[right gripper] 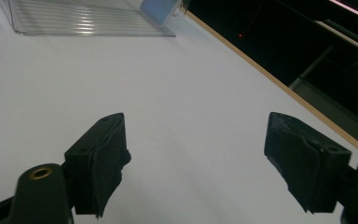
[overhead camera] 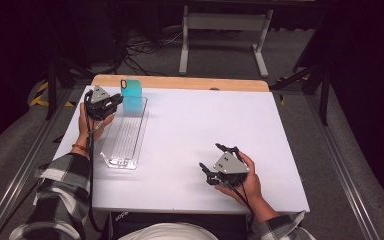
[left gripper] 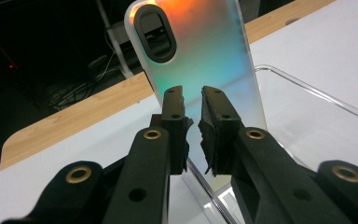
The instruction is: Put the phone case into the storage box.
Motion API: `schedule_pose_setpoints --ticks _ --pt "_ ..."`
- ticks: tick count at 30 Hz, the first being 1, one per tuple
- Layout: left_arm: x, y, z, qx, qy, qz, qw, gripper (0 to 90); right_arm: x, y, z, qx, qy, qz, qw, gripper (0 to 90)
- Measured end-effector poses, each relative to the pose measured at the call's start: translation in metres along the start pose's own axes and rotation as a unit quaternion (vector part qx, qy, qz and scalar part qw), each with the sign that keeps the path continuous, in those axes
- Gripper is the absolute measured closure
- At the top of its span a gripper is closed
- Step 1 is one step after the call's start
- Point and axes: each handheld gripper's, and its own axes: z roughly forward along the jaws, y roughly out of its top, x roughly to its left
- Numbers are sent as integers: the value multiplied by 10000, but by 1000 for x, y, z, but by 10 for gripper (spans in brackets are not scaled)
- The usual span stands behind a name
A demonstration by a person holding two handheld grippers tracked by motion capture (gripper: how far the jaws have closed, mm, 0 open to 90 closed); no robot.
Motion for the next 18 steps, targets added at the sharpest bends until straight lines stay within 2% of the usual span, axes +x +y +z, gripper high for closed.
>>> schedule_pose_setpoints --ticks 7,9,18 --pt "-1 2 -6 -59 -73 -36 9999 791 -1 0 -1 -50 -9 9 10000 216" --pt "-2 3 -8 -71 -130 -101 9998 791 -1 0 -1 -59 -13 22 10000 216" --pt "-8 5 -15 -188 -213 -54 9996 783 -1 1 -3 -93 -18 60 9999 216"
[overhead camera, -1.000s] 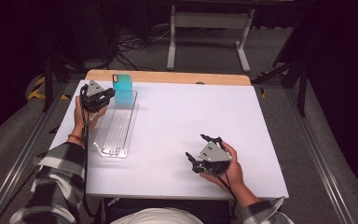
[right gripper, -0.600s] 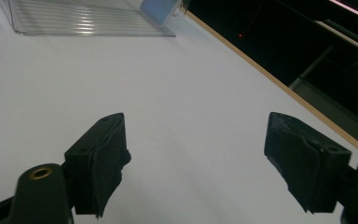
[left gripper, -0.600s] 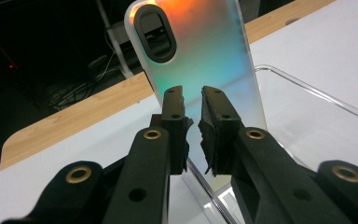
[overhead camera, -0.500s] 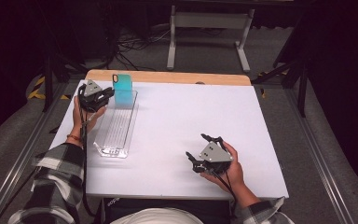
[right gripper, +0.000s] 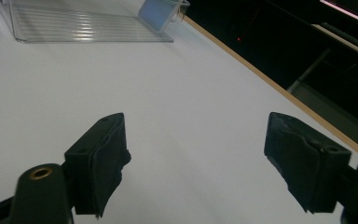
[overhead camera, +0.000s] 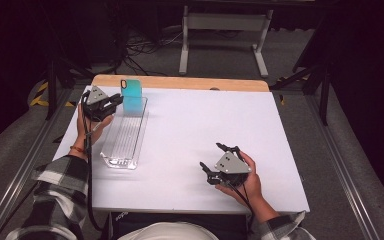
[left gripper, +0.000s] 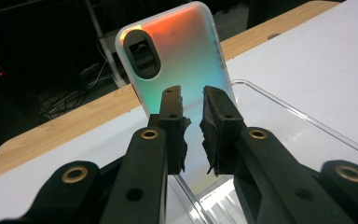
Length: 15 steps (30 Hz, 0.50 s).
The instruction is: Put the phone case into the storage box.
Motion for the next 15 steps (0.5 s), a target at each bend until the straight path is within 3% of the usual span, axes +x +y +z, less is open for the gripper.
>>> schedule_pose_setpoints --ticks 15 --pt "-12 5 -17 -179 -193 64 9996 766 -2 0 -3 -75 -17 34 10000 217"
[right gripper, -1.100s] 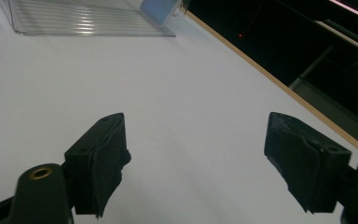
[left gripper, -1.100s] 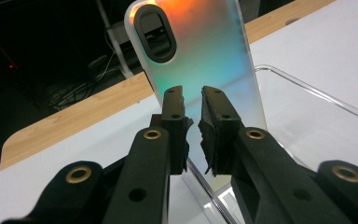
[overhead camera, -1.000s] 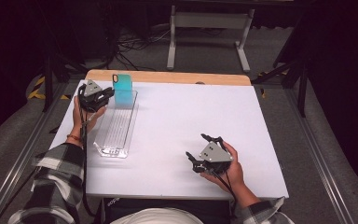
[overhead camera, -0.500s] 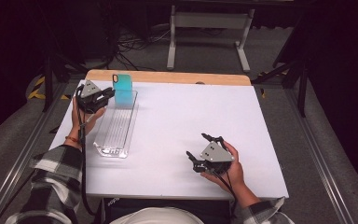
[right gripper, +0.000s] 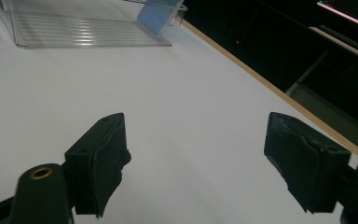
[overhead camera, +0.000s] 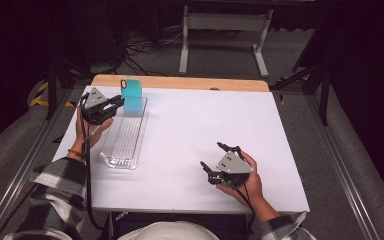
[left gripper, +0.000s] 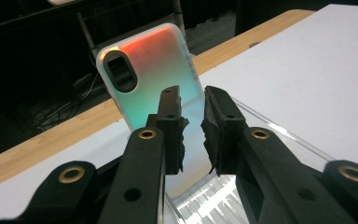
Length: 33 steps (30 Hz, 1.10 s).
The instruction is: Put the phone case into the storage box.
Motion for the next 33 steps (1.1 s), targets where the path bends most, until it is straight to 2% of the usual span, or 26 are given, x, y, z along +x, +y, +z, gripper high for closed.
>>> schedule_pose_setpoints --ticks 9,14,17,19,33 --pt "-6 -2 -11 -24 -52 45 10000 746 -1 0 -1 -9 1 39 10000 217" --pt "-12 -1 -19 -120 -85 77 9999 729 -1 0 -1 -33 0 37 10000 218" --pt "-15 0 -21 -112 -142 94 9998 721 -1 1 -1 -38 -8 48 10000 218" --pt "-17 1 -24 -214 -161 78 9996 707 -2 1 -2 -54 -11 54 10000 218" --pt "-38 3 -41 -373 -389 260 9982 644 -4 1 -3 -105 -20 123 9999 219"
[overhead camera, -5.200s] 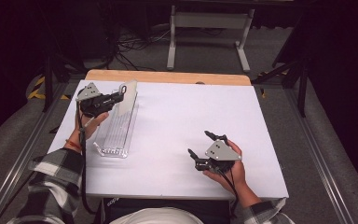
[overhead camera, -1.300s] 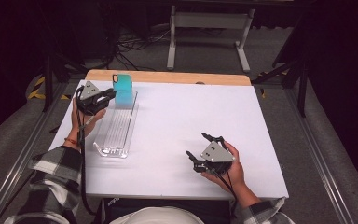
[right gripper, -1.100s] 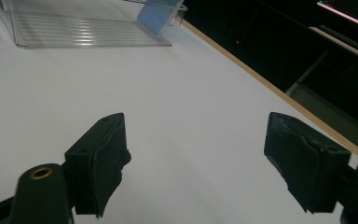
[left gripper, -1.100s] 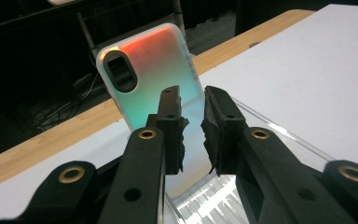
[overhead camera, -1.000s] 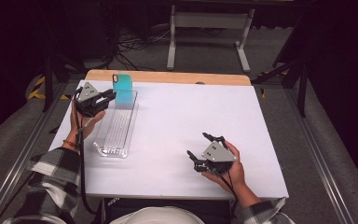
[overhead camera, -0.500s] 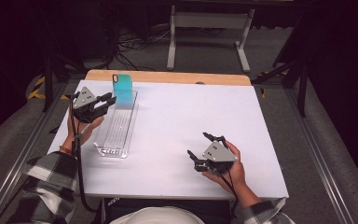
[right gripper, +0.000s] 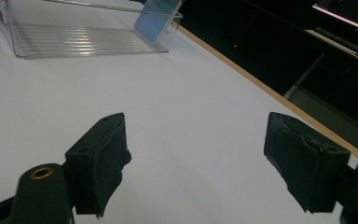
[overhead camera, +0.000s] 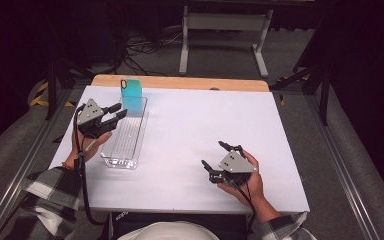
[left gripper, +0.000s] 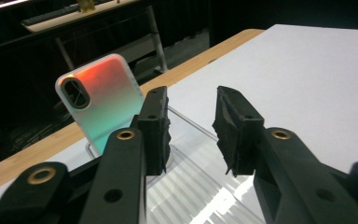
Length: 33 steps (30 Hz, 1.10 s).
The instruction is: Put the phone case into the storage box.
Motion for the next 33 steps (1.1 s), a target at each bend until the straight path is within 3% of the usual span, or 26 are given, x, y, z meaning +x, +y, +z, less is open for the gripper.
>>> schedule_pose_setpoints --ticks 6,18,33 --pt "-7 2 -7 -31 -73 107 9999 617 0 1 -1 -29 -10 17 10000 219" --pt "-20 3 -16 -82 -150 276 9995 477 -2 2 -2 -95 -27 35 9999 219" --pt "-34 1 -24 -205 -196 294 9992 394 -4 2 -4 -129 -47 72 9999 219"
